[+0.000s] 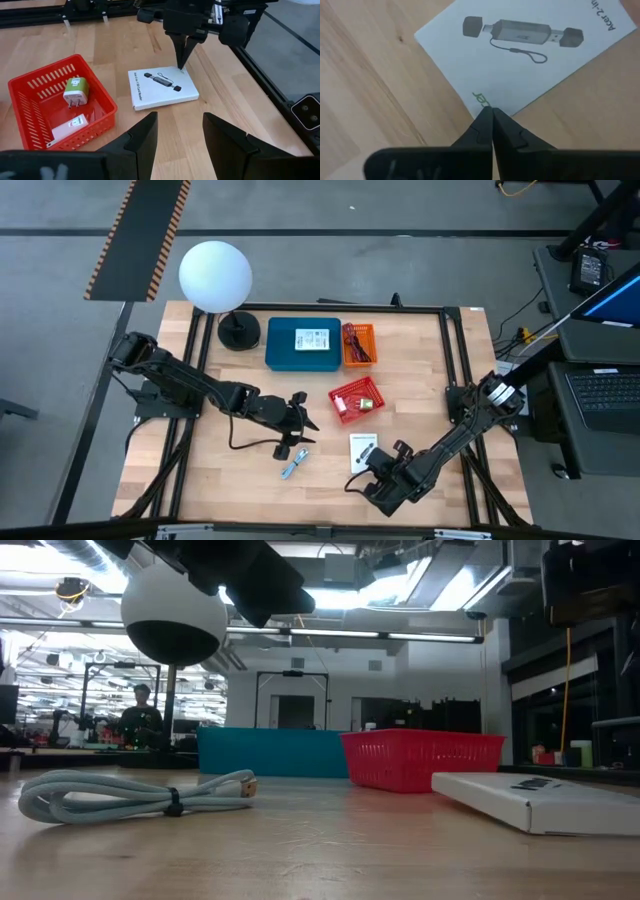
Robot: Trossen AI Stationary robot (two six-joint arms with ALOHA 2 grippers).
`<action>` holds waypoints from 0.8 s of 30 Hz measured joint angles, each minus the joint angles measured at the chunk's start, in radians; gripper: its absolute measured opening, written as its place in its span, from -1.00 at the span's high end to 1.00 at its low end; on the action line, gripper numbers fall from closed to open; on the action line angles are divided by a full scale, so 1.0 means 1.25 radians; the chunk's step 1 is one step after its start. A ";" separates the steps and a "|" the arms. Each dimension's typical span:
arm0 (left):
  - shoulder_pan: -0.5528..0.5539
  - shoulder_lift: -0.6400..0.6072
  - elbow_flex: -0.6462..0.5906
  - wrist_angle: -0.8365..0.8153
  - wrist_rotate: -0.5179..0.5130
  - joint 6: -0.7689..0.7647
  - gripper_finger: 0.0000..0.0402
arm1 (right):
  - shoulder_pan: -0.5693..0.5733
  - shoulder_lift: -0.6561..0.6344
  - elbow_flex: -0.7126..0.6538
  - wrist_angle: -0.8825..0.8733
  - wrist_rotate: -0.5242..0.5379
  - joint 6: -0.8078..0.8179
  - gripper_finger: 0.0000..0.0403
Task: Pick and place items into bin
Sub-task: Put the card reader box into the blue bin
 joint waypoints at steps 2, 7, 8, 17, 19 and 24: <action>0.000 0.000 0.000 -0.001 0.000 0.000 0.24 | 0.000 -0.001 -0.006 0.010 -0.002 0.000 1.00; 0.000 0.000 0.000 -0.002 0.000 0.001 0.24 | 0.000 -0.003 -0.016 0.016 -0.016 -0.016 1.00; 0.000 0.000 0.000 -0.002 0.000 0.001 0.24 | 0.000 -0.003 -0.019 0.016 -0.019 -0.034 1.00; 0.000 0.000 0.000 -0.002 0.000 -0.051 0.24 | 0.003 -0.009 -0.082 0.090 -0.021 -0.239 1.00; 0.000 0.000 0.000 -0.003 0.000 -0.078 0.24 | 0.003 -0.009 -0.084 0.092 -0.022 -0.293 1.00; 0.000 0.014 0.000 -0.001 0.000 -0.148 0.24 | -0.006 -0.008 -0.085 0.093 -0.026 -0.446 1.00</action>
